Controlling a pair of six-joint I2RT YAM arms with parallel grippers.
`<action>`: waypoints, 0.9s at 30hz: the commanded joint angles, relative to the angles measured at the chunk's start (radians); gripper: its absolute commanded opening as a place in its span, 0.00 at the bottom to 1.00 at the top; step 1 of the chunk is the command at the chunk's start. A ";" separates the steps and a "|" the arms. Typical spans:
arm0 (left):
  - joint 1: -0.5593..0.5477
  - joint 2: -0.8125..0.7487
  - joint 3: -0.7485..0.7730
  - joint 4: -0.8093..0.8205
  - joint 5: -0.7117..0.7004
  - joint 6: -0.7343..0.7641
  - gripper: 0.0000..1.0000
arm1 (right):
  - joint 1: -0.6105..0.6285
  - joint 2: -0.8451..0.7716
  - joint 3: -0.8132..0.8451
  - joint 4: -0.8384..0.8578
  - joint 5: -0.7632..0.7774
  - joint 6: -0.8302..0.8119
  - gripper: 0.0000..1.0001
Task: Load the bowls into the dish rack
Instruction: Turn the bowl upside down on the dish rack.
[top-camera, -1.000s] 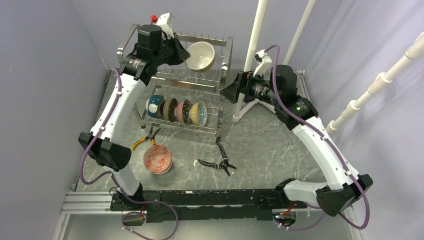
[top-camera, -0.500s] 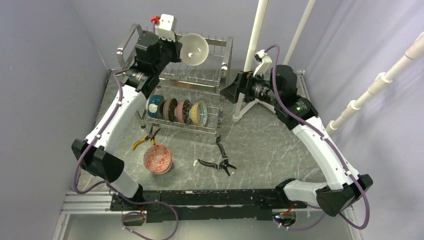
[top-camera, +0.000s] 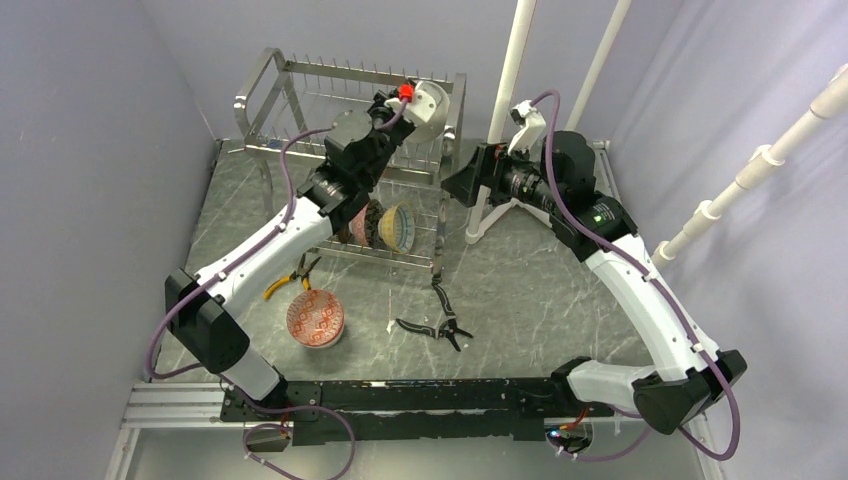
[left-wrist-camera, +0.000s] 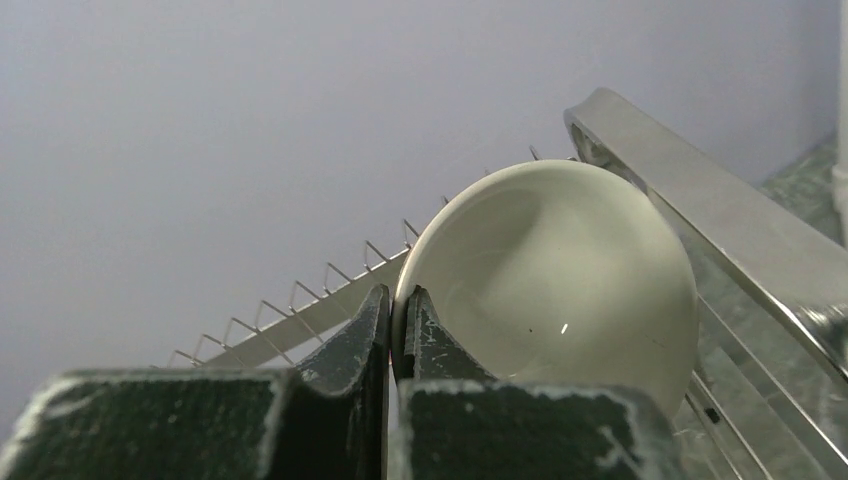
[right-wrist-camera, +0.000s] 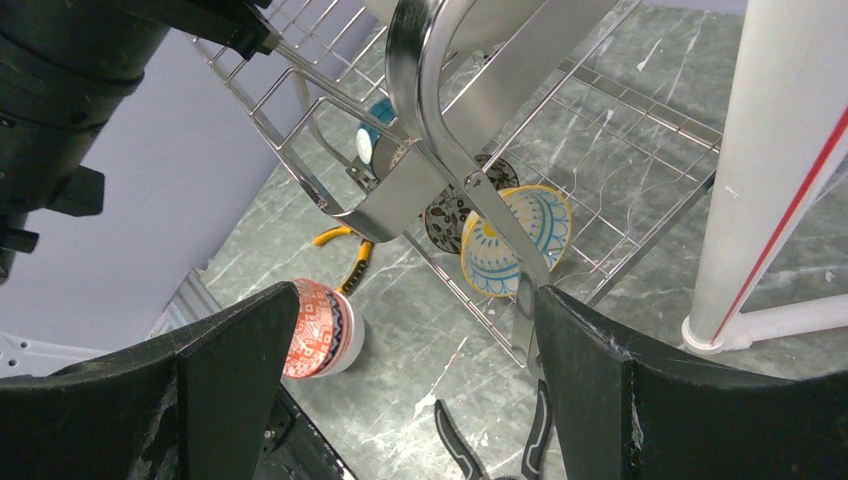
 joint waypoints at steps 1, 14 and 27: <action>-0.027 -0.090 -0.037 0.290 -0.021 0.196 0.03 | -0.004 -0.034 -0.001 0.018 0.018 -0.018 0.91; -0.037 -0.159 -0.175 0.460 -0.058 0.392 0.03 | -0.004 -0.029 -0.003 0.018 0.014 -0.018 0.91; -0.086 -0.174 -0.329 0.630 -0.008 0.614 0.03 | -0.003 -0.037 -0.011 0.017 0.021 -0.026 0.92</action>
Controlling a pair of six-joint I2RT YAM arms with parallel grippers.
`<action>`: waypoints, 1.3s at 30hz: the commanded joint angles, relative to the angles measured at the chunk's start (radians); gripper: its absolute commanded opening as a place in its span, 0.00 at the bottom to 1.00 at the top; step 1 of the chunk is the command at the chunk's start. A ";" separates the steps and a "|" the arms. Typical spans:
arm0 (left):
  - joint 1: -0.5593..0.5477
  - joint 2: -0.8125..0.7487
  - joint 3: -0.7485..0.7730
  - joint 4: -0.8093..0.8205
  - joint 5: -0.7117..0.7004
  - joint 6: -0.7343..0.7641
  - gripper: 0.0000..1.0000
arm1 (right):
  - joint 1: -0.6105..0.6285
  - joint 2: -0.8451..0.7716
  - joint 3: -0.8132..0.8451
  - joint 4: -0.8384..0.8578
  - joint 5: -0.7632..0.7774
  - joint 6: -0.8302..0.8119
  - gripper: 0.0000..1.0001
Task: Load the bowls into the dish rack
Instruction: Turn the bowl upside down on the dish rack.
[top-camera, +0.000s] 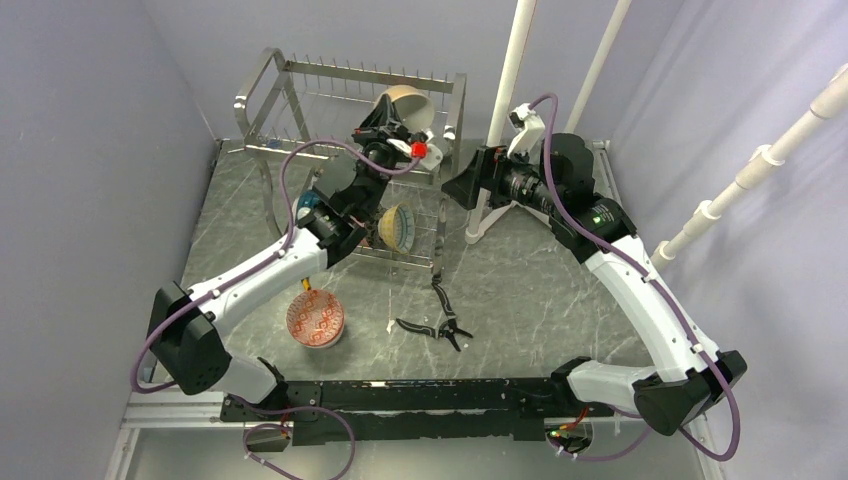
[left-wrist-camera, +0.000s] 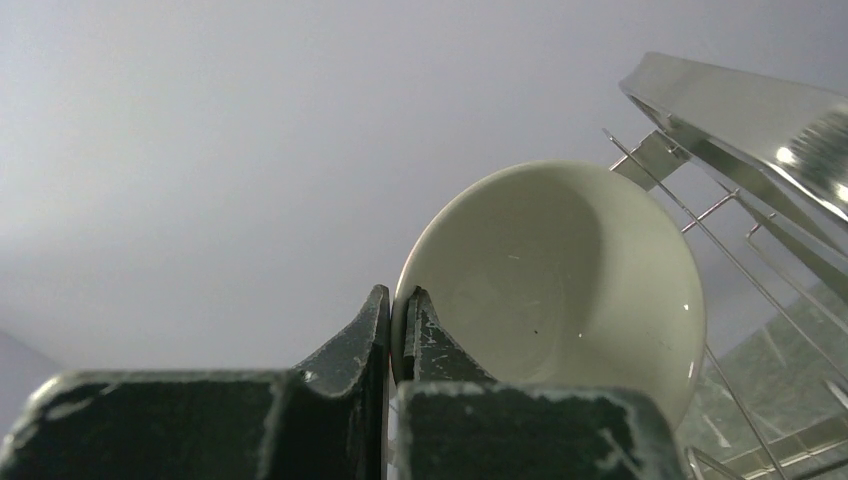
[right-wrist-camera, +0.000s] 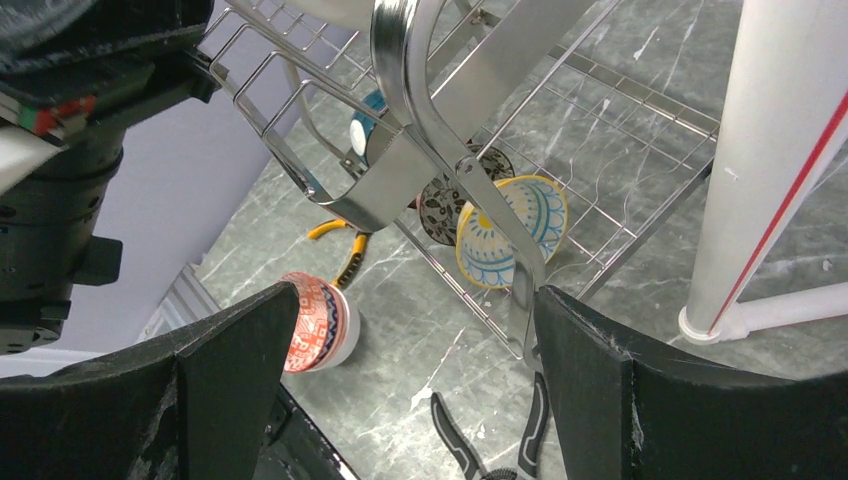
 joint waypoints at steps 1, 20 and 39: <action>-0.027 -0.050 -0.019 0.218 0.036 0.137 0.03 | -0.004 -0.029 0.007 0.023 0.015 -0.023 0.92; -0.075 -0.232 -0.158 0.020 0.158 0.133 0.03 | -0.003 -0.026 0.000 0.030 0.006 -0.023 0.92; -0.105 -0.344 -0.257 -0.050 0.219 0.086 0.30 | -0.004 -0.025 0.005 0.032 0.006 -0.023 0.92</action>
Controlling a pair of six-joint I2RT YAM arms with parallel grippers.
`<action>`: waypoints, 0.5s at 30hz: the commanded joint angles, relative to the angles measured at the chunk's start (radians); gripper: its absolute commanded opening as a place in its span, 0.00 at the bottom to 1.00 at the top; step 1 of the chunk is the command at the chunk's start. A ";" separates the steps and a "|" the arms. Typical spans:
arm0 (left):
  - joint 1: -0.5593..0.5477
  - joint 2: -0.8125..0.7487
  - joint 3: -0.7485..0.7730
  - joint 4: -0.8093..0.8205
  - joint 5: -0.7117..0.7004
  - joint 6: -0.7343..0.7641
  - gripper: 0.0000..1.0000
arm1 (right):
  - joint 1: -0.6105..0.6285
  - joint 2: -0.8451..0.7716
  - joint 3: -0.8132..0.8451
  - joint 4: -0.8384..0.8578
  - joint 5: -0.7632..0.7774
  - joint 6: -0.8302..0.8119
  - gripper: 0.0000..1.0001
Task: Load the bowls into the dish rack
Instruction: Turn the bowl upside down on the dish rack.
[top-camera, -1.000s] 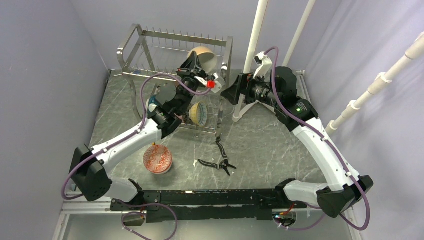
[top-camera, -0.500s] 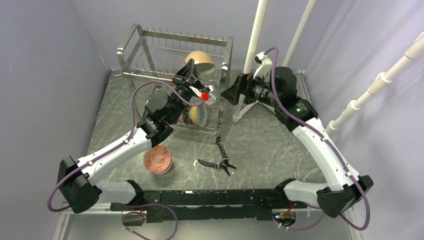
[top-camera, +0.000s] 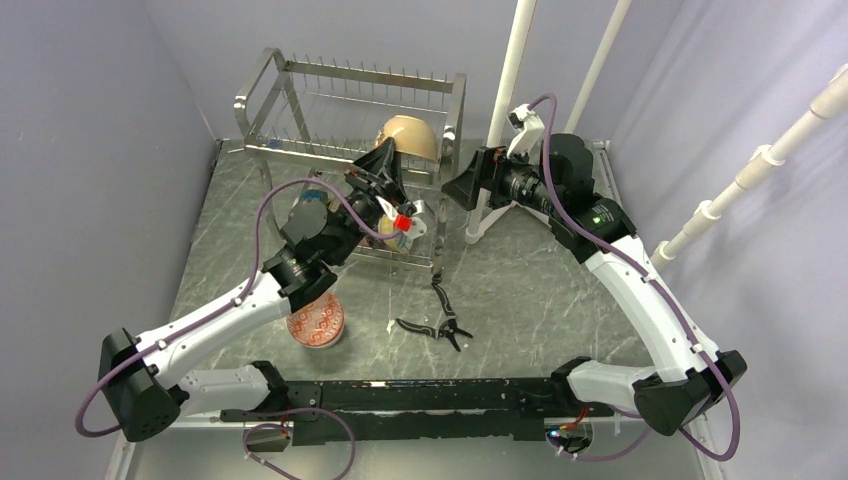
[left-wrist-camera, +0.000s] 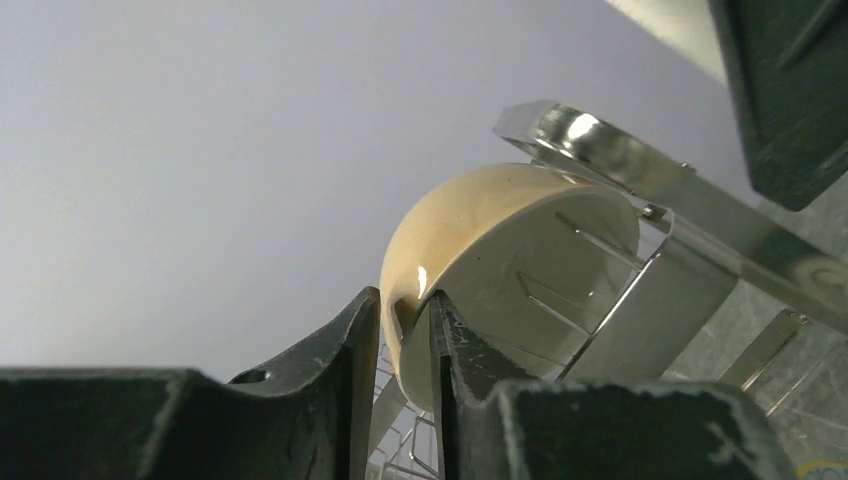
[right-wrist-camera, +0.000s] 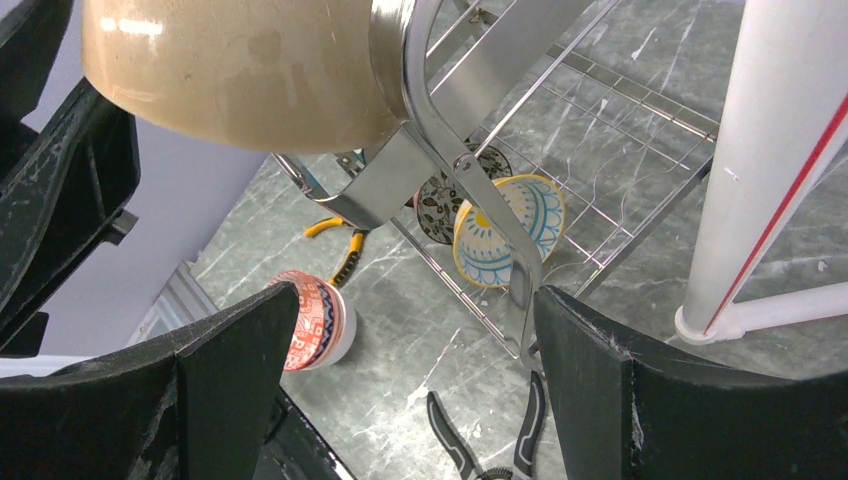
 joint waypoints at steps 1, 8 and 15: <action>-0.012 -0.058 0.009 0.030 0.032 -0.059 0.33 | -0.003 -0.025 0.009 0.031 0.006 -0.010 0.92; -0.013 -0.105 0.002 -0.069 0.036 -0.095 0.63 | -0.004 -0.020 0.012 0.031 0.007 -0.010 0.92; -0.015 -0.175 -0.006 -0.187 0.063 -0.156 0.78 | -0.003 -0.016 0.021 0.031 0.004 -0.012 0.92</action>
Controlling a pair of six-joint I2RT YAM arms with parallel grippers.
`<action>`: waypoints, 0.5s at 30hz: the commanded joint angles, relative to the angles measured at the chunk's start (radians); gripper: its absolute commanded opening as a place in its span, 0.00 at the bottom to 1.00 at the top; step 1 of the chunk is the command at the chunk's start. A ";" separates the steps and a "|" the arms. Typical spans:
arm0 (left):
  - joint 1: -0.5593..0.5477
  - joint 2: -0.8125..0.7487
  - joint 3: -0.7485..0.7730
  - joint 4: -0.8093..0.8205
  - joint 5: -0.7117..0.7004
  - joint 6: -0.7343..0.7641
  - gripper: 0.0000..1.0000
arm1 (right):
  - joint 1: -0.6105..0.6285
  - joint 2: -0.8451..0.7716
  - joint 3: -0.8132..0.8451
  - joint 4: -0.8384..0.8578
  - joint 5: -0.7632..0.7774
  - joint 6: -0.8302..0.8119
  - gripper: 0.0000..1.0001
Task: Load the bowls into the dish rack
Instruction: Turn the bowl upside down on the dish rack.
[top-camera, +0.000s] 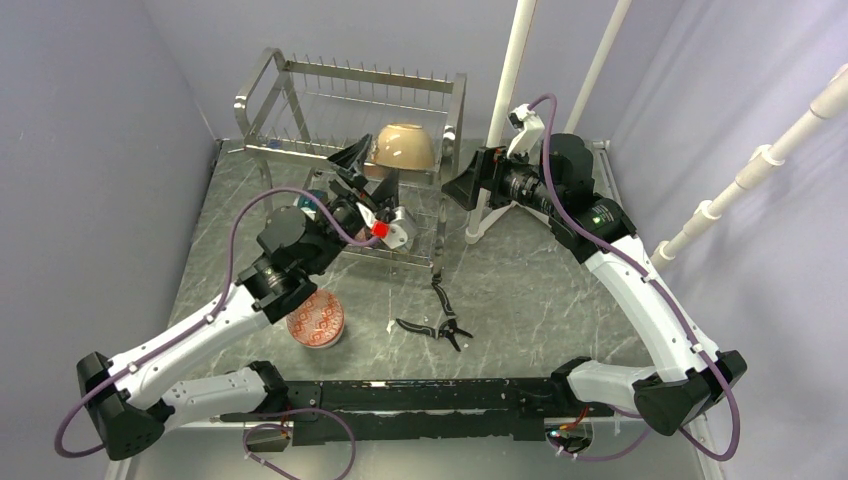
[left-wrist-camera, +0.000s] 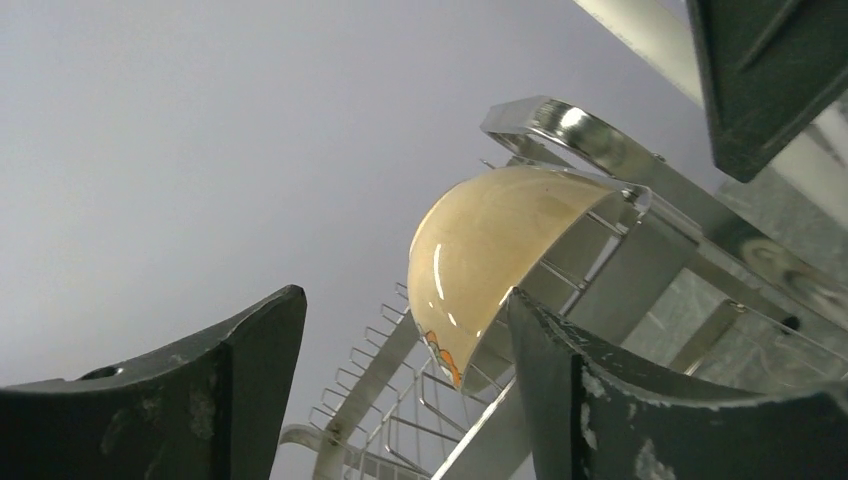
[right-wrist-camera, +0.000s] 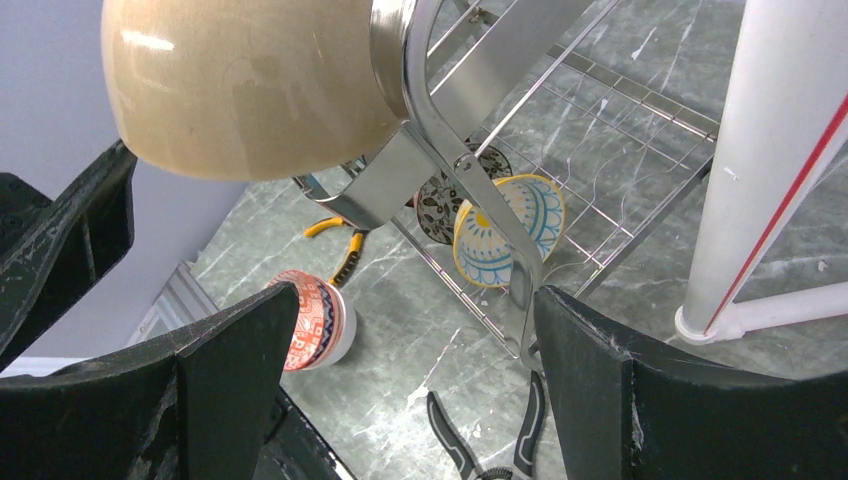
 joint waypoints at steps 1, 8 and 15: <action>-0.005 -0.069 0.002 -0.079 0.045 -0.077 0.81 | -0.003 -0.016 0.022 0.030 0.004 -0.012 0.92; -0.006 -0.156 -0.003 -0.242 0.073 -0.188 0.94 | -0.003 -0.016 0.019 0.034 -0.004 -0.009 0.92; -0.006 -0.257 -0.011 -0.378 0.059 -0.330 0.94 | -0.004 -0.018 0.013 0.034 -0.011 -0.007 0.92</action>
